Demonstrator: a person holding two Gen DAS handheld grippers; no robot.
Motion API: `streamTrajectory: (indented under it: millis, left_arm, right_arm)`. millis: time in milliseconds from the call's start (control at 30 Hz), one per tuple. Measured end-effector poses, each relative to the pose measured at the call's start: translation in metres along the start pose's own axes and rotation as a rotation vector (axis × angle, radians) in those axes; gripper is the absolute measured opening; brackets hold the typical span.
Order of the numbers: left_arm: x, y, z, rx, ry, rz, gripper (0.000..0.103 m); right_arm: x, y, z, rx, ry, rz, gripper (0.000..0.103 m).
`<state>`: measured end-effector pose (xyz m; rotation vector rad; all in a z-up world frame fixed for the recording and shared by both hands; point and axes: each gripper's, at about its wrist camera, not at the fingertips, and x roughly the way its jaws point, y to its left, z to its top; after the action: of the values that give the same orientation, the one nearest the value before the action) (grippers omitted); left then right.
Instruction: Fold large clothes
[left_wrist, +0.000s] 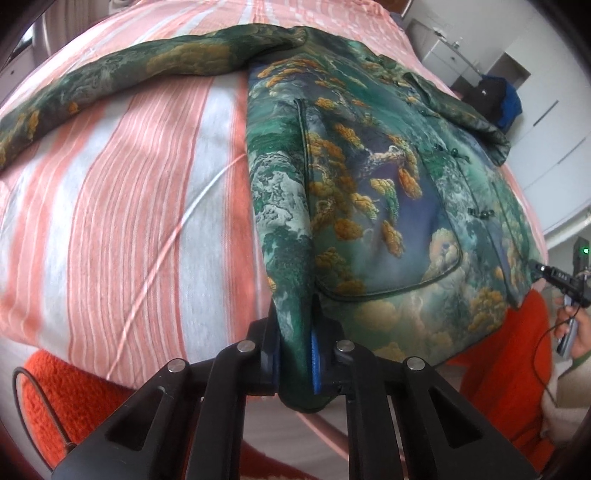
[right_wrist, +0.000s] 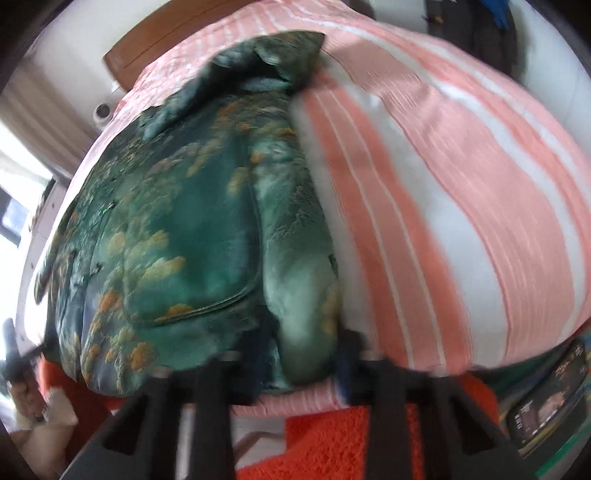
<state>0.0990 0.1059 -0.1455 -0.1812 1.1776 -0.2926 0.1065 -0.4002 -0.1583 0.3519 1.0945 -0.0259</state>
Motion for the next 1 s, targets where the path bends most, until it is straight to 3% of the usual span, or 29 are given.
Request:
streamTrajectory:
  millis: [167, 300, 333, 433, 467, 500, 567, 667, 767, 900, 1000]
  left_arm:
    - [0.003, -0.006, -0.002, 0.026, 0.023, 0.021, 0.008]
    - [0.007, -0.001, 0.003, 0.002, 0.016, 0.013, 0.010]
    - [0.007, -0.002, 0.005, 0.002, 0.009, 0.023, 0.014]
    - [0.000, -0.007, 0.010, -0.008, -0.022, 0.103, 0.043]
    - [-0.007, -0.008, 0.012, -0.007, -0.043, 0.125, 0.054]
    - [-0.020, -0.011, 0.015, -0.002, -0.085, 0.136, 0.060]
    - [-0.042, -0.013, 0.017, 0.006, -0.170, 0.139, 0.081]
    - [-0.073, -0.020, 0.030, -0.014, -0.346, 0.184, 0.096]
    - [-0.075, -0.023, 0.040, -0.069, -0.444, 0.209, 0.098]
    - [-0.052, -0.020, 0.042, -0.136, -0.443, 0.255, 0.098]
    - [-0.034, -0.011, 0.031, -0.172, -0.427, 0.288, 0.098]
  right_arm:
    - [-0.018, 0.013, -0.011, -0.063, -0.015, -0.051, 0.015]
    - [-0.011, 0.011, -0.005, -0.074, -0.008, -0.082, 0.015]
    - [-0.008, 0.012, -0.004, -0.076, -0.010, -0.090, 0.015]
    - [-0.002, 0.011, 0.007, -0.067, -0.001, -0.110, 0.034]
    - [-0.005, 0.010, 0.010, -0.074, 0.007, -0.114, 0.053]
    - [-0.012, 0.011, 0.020, -0.102, 0.006, -0.121, 0.065]
    - [-0.029, 0.017, 0.031, -0.171, -0.032, -0.178, 0.067]
    - [-0.053, 0.048, 0.066, -0.350, -0.128, -0.300, 0.072]
    - [-0.050, 0.100, 0.107, -0.511, -0.217, -0.267, 0.078]
    - [0.001, 0.174, 0.144, -0.722, -0.223, -0.225, 0.082]
    - [0.059, 0.223, 0.163, -0.886, -0.190, -0.275, 0.082]
